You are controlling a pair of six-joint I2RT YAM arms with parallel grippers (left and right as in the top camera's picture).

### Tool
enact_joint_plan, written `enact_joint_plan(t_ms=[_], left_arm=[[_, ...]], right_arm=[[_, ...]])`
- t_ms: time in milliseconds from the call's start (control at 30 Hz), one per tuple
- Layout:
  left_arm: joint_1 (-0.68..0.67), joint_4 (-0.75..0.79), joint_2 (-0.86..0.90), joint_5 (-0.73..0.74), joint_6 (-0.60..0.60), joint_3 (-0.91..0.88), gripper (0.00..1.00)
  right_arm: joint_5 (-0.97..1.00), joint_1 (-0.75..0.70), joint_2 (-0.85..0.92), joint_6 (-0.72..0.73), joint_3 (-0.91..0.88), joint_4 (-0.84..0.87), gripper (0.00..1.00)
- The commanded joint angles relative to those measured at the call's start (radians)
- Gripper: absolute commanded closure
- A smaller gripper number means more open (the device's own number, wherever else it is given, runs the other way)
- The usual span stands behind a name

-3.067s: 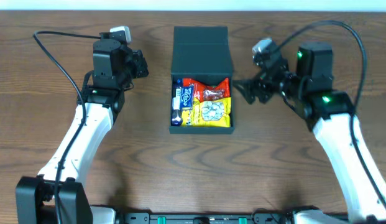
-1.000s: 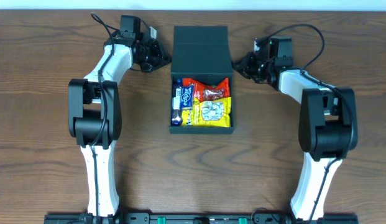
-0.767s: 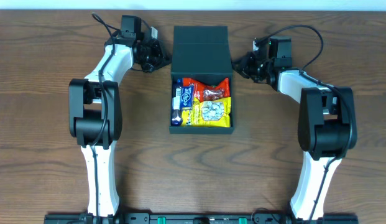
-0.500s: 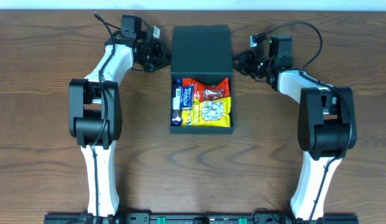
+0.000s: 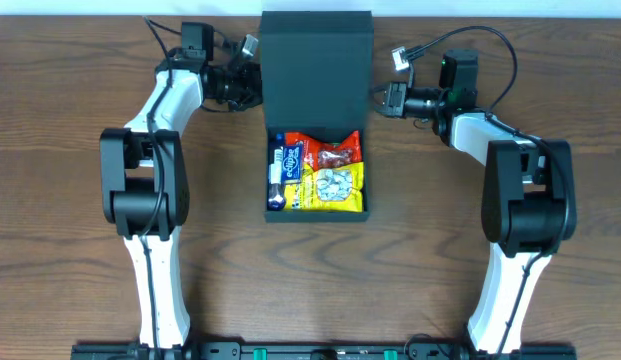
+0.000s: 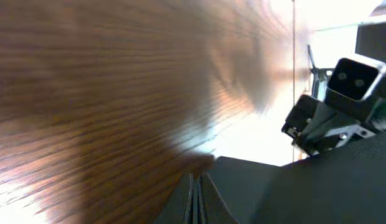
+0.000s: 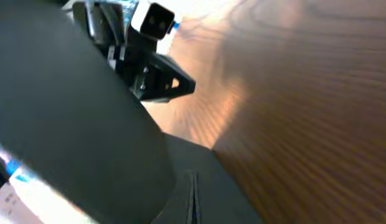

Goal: Pack container
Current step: 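Grip the lid with both grippers and swing it down closed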

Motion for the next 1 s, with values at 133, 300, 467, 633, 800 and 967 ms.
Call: enact_joint_plan(t_ms=[133,300,467,633,800,967], left_arm=[[-0.002,-0.019,-0.146,0.029,0.138,0.028,0.94],[-0.002,-0.136,-0.193,0.011,0.266,0.028,0.94],[-0.002,-0.258,-0.220,-0.066,0.347,0.028,0.94],[-0.002,-0.324,-0.221,-0.093,0.370,0.028,0.94],[-0.003,-0.426,-0.224,-0.091,0.446,0.028,0.94],[-0.003,-0.468,-0.224,-0.113,0.459,0.028,0.94]], right_arm=[[-0.114,-0.016,0.000,-0.025,0.013,0.006,0.99],[-0.157,-0.014,0.000,-0.024,0.013,0.005,0.98],[-0.159,-0.017,0.000,-0.026,0.013,0.005,0.98],[-0.159,-0.018,0.000,-0.026,0.013,0.005,0.98],[-0.160,-0.019,0.000,-0.026,0.013,0.005,0.98],[-0.151,-0.021,0.000,-0.026,0.013,0.005,0.99]])
